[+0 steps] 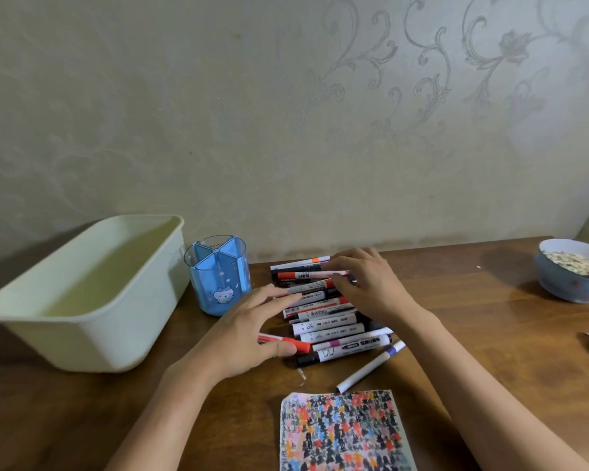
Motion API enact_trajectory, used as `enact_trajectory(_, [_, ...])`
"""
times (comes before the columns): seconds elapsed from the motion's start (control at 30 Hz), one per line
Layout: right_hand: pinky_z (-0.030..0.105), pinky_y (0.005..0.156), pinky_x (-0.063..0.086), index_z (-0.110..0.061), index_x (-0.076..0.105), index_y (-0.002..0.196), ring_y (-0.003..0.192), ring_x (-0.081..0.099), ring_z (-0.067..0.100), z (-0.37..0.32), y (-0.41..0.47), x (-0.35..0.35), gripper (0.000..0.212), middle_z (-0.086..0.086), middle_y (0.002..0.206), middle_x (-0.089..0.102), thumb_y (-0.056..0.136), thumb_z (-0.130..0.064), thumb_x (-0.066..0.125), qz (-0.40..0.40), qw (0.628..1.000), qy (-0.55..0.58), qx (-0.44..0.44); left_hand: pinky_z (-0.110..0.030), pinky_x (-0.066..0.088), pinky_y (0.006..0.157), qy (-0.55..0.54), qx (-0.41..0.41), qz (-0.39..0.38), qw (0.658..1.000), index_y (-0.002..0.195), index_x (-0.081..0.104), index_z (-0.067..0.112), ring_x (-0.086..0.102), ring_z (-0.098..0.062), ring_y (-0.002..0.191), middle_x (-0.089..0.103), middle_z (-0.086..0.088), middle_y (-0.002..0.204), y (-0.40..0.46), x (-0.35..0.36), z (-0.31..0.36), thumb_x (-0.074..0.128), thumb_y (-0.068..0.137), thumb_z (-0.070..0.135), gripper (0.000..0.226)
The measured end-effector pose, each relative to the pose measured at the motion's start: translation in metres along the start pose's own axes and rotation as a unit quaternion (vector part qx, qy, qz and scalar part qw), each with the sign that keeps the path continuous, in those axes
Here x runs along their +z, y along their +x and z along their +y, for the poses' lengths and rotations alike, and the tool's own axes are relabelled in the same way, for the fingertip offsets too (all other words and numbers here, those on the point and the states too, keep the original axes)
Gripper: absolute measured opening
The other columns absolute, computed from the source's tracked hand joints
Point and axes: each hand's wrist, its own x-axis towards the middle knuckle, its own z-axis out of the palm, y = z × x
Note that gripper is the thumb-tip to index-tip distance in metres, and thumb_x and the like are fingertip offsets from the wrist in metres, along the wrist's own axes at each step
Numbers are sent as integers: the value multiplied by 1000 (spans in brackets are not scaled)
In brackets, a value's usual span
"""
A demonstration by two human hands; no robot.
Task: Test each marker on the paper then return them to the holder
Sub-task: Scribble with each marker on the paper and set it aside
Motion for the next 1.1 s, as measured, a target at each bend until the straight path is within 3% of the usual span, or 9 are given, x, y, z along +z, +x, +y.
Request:
enact_trajectory(0.17, [33,96,45,-33,67,117,118,46,12,-13,-36,-25,22,-11,127,59,99,-32,56,-11,1000,-12,-12,-33,25,118,20,0,56,998,145,26,57,15,7,139,22,28,152,-34,5,5,66,91,43,69])
enact_trajectory(0.3, [23,85,42,-35,60,110,104,45,6,-14,-94,-34,14,-16,116,57,96,-35,58,-29,999,-28,-20,-38,15,122,46,5,58,997,146,26,59,4,-1,148,16,25,159,-59,12,12,51,95,52,57])
enact_trajectory(0.5, [30,93,44,-37,59,104,110,41,10,-11,-140,-33,16,-14,119,52,91,-43,65,-47,998,-45,-10,-35,7,120,35,37,26,998,141,24,67,-6,5,147,12,32,158,-91,25,31,33,97,62,45])
enact_trajectory(0.63, [32,95,44,-39,68,106,116,42,12,-10,-142,-34,16,-13,125,53,92,-45,65,-48,997,-55,-10,-34,5,119,63,41,-18,997,140,28,67,-10,7,146,8,32,158,-110,33,34,37,92,71,49])
enact_trajectory(0.77, [34,100,44,-40,70,109,122,40,12,-6,-146,-35,17,-13,130,54,92,-43,66,-68,997,-40,-5,-42,9,124,71,16,-49,996,140,30,65,-9,1,148,8,27,160,-114,37,31,45,84,77,58])
enact_trajectory(1.1, [29,89,45,-34,72,105,111,42,11,-6,-146,-32,17,-12,118,55,92,-43,65,-40,998,-53,-11,-36,17,120,63,20,-30,997,142,35,52,1,1,146,11,25,157,-109,47,38,47,79,82,71])
